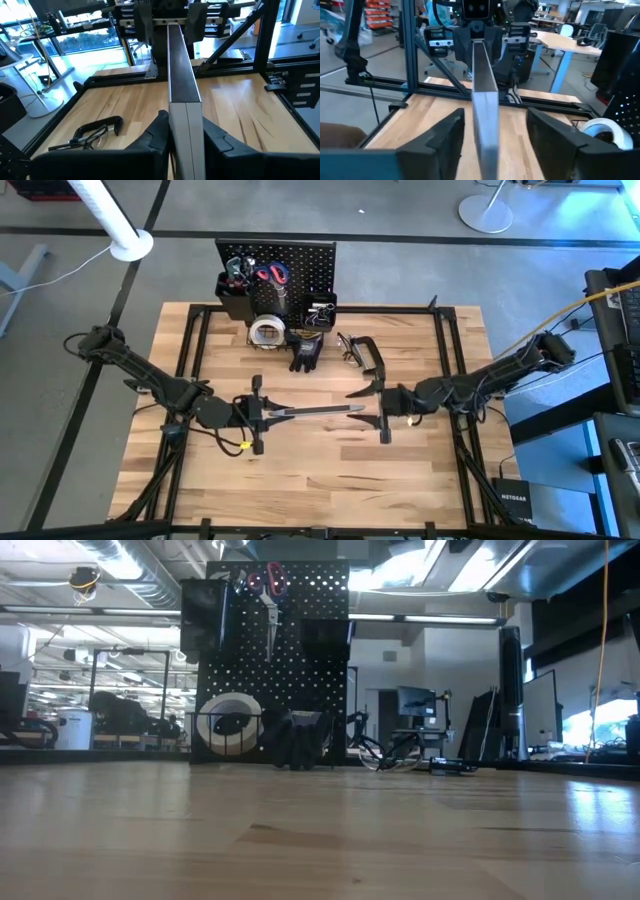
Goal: Hang tools onto peg board
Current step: Put the spirit level into the wire basket on the pegboard
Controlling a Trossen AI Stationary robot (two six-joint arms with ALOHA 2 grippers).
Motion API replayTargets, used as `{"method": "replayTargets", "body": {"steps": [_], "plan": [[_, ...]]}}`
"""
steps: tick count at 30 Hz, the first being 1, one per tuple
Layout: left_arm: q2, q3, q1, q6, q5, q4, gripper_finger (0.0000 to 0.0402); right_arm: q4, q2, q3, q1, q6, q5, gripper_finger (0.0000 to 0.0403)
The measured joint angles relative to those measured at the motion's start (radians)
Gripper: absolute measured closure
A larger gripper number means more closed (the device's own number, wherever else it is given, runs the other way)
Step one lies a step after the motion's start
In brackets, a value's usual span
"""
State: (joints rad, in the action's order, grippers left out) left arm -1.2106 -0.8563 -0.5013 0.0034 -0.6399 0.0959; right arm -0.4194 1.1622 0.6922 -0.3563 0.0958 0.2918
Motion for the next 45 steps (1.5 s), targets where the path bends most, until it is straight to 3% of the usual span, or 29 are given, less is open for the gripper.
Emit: {"method": "replayTargets", "body": {"steps": [5, 14, 24, 28, 35, 39, 45], "plan": [[0.000, 0.000, 0.013, -0.014, 0.000, 0.001, 0.0358, -0.046, 0.013, 0.000, 0.013, -0.010, -0.057, 0.0250], [0.000, 0.003, 0.031, -0.025, 0.008, -0.020, 0.0357, -0.086, 0.084, 0.000, 0.019, 0.020, -0.058, 0.0340], [0.023, -0.001, 0.055, -0.093, -0.008, -0.051, 0.0271, -0.092, 0.069, 0.000, 0.017, 0.067, 0.005, 0.0334], [0.099, -0.001, 0.054, -0.169, -0.006, -0.218, 0.0241, -0.018, 0.038, 0.000, 0.017, 0.069, 0.050, 0.0337], [0.231, 0.016, -0.001, -0.520, -0.027, -0.632, 0.0227, 0.196, -0.016, 0.002, 0.053, 0.072, 0.220, 0.0337], [0.248, 0.117, -0.054, -0.611, -0.074, -0.597, 0.0227, 0.309, 0.002, 0.001, 0.136, 0.046, 0.231, 0.0338], [0.239, 0.299, -0.103, -0.626, -0.138, -0.314, 0.0226, 0.332, 0.009, 0.001, 0.282, 0.082, 0.151, 0.0338]]}}
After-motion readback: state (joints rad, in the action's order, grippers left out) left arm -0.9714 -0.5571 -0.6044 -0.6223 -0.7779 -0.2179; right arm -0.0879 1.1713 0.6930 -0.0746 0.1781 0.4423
